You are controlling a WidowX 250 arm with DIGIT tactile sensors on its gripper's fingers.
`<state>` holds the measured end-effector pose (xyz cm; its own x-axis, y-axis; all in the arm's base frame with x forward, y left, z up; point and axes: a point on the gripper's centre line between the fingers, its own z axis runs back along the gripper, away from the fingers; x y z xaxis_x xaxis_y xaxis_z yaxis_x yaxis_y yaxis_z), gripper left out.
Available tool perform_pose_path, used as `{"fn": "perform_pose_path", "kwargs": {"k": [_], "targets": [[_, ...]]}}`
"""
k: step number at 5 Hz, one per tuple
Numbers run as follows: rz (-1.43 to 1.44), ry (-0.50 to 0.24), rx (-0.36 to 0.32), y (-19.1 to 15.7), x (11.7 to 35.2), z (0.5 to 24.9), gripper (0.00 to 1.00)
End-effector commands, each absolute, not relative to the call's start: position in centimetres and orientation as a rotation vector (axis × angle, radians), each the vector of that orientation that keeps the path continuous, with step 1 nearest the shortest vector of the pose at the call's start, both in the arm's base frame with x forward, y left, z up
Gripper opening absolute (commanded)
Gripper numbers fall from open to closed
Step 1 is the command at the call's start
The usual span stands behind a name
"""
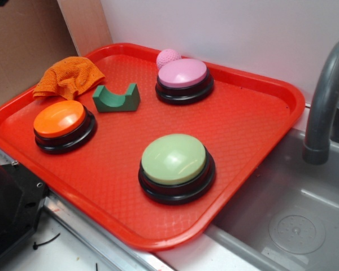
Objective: Push the orange button.
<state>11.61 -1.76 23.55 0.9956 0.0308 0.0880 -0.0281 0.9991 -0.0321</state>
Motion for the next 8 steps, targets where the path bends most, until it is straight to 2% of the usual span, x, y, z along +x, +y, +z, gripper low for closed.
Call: {"fn": "perform_pose_path", "kwargs": {"k": [1, 2, 3, 4, 6, 8], "targets": [[0.030, -0.089, -0.031, -1.8, 11.6, 23.5, 1.00], [0.057, -0.031, -0.060, 3.2, 14.7, 18.5, 1.00], [0.059, -0.009, -0.048, 5.5, 15.7, 13.5, 1.00], [0.000, -0.015, -0.020, 5.2, 15.5, 9.5, 1.00], [-0.023, -0.008, 0.027, 4.7, 15.7, 6.1, 1.00], [-0.035, 0.004, 0.040, 4.5, 16.3, 5.5, 1.00]]}}
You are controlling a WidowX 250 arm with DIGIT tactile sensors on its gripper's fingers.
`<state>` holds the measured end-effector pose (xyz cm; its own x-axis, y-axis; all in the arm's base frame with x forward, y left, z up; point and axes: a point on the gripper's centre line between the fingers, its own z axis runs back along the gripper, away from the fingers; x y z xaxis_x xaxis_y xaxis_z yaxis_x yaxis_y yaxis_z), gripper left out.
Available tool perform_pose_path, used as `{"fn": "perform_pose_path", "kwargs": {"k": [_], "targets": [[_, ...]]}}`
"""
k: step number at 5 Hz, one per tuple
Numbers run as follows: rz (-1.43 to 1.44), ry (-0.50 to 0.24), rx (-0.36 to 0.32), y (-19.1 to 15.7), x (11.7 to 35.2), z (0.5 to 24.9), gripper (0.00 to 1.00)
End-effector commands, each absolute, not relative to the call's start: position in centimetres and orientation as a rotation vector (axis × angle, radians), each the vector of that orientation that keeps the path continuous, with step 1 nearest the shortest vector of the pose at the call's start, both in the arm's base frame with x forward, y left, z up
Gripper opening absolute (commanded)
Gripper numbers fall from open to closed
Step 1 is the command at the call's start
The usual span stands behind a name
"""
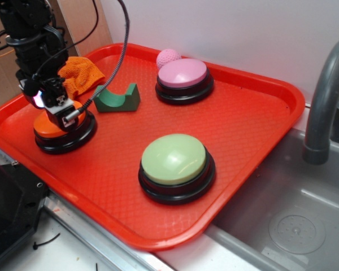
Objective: Push the orange button.
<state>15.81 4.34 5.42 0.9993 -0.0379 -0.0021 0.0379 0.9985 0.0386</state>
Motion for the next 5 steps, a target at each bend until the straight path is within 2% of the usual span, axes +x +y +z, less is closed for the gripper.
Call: {"fn": "perform_pose_path", "kwargs": {"k": [1, 3, 4, 5], "targets": [[-0.011, 0.016, 0.029, 4.7, 16.3, 5.8, 1.00], [0.017, -0.012, 0.054, 4.9, 16.0, 7.8, 1.00], [0.030, -0.010, 0.041, 5.2, 15.6, 9.1, 1.00], [0.051, 0.001, 0.060, 5.3, 15.4, 10.1, 1.00]]}}
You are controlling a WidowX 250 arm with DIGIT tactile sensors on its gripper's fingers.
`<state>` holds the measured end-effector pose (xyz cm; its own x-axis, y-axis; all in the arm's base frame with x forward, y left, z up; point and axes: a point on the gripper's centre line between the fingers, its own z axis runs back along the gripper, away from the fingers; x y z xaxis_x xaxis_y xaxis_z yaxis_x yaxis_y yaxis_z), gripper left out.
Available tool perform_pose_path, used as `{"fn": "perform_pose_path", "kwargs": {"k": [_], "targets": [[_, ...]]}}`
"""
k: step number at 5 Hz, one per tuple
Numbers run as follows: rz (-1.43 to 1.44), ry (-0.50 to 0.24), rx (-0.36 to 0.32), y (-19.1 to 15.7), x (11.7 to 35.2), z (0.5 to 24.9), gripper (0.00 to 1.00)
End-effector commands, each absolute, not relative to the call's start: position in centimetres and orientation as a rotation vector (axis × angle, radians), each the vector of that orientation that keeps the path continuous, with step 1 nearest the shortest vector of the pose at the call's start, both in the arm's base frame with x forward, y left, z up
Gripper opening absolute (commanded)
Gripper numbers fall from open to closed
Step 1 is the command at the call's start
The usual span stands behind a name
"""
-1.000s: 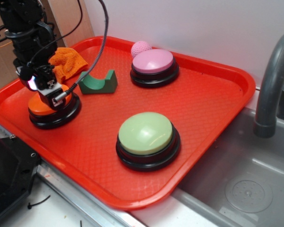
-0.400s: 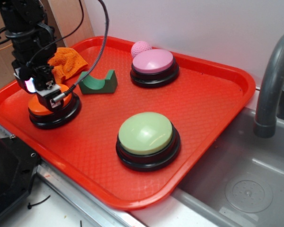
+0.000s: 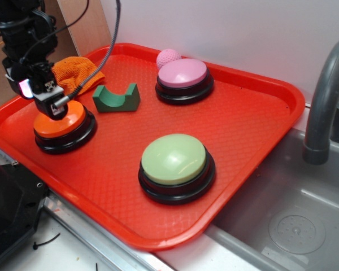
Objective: Push the orange button.
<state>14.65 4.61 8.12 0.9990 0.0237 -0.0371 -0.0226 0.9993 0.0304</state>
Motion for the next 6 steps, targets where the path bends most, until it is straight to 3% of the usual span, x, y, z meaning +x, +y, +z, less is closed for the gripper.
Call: {"fn": "perform_pose_path", "kwargs": {"k": [1, 3, 6], "targets": [[0.062, 0.004, 0.059, 5.4, 15.1, 11.0, 1.00], [0.101, 0.006, 0.100, 5.6, 14.5, 12.8, 1.00], [0.126, -0.014, 0.104, 5.7, 13.8, 14.6, 1.00]]}}
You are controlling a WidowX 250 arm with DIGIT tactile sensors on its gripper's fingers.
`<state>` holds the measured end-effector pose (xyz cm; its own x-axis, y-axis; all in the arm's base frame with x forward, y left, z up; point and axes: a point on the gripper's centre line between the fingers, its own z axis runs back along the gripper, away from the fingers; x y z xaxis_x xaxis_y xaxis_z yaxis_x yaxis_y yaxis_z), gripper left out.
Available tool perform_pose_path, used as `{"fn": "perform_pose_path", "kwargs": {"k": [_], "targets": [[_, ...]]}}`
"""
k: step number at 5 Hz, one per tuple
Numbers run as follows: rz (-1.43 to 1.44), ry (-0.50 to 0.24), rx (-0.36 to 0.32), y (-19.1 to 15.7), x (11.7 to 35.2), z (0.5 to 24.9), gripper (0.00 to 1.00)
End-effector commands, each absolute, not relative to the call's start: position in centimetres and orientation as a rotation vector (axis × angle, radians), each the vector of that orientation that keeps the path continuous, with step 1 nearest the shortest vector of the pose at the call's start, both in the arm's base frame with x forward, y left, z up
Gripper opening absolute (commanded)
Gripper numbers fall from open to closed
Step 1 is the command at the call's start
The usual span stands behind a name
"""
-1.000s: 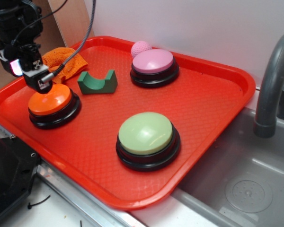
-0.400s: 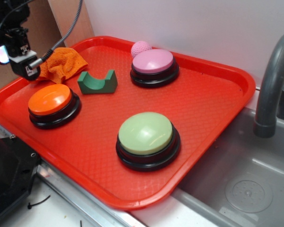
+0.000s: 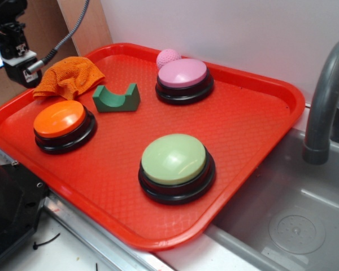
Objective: Push the orange button.
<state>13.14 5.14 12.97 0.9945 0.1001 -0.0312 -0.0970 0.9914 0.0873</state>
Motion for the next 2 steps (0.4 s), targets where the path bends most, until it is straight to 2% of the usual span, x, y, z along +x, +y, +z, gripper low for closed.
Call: {"fn": "perform_pose_path", "kwargs": {"k": [1, 2], "targets": [[0.138, -0.014, 0.107, 5.78, 13.54, 15.07, 1.00], [0.150, -0.021, 0.080, 5.98, 13.28, 15.53, 1.00]]}}
